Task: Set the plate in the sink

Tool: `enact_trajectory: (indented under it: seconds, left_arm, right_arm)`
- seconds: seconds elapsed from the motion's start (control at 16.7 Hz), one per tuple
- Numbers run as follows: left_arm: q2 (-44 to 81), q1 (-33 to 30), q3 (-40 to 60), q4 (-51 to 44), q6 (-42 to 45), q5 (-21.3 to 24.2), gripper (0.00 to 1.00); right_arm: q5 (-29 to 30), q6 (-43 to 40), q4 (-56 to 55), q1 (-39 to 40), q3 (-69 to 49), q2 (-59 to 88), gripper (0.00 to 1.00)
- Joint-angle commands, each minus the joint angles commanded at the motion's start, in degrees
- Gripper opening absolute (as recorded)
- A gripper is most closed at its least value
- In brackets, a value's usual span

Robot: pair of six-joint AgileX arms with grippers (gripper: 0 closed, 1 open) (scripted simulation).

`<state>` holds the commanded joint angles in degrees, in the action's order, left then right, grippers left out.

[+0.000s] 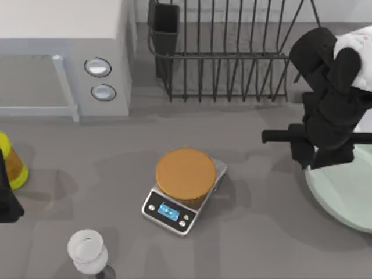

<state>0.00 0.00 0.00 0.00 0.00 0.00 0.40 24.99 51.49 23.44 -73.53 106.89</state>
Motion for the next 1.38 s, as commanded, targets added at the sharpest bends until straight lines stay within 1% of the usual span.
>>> enact_trajectory:
  seconds: [0.36, 0.48, 0.6, 0.78, 1.08, 1.26, 1.38]
  left_arm:
    - [0.0, 0.0, 0.0, 0.0, 0.0, 0.0, 1.0]
    - [0.0, 0.0, 0.0, 0.0, 0.0, 0.0, 1.0]
    - [0.0, 0.0, 0.0, 0.0, 0.0, 0.0, 1.0]
    - [0.0, 0.0, 0.0, 0.0, 0.0, 0.0, 1.0]
    - [0.0, 0.0, 0.0, 0.0, 0.0, 0.0, 1.0]
    - [0.0, 0.0, 0.0, 0.0, 0.0, 0.0, 1.0]
    - [0.0, 0.0, 0.0, 0.0, 0.0, 0.0, 1.0]
  right_arm:
    - [0.0, -0.3, 28.5, -0.3, -26.4, -1.1, 0.0]
    - [0.0, -0.5, 36.2, -0.4, -33.6, -1.9, 0.0]
    - [-0.1, -0.7, 41.6, -0.6, -38.9, -2.8, 0.0]
    - [-0.1, -0.9, 45.0, -0.8, -42.3, -3.6, 0.0]
    - [-0.1, -0.9, 45.0, -0.6, -42.4, -3.3, 0.0]
    - [-0.1, -3.3, 45.6, -3.0, -46.2, 0.6, 0.0]
    - [0.0, -6.4, 46.4, -6.1, -51.8, 6.3, 0.0]
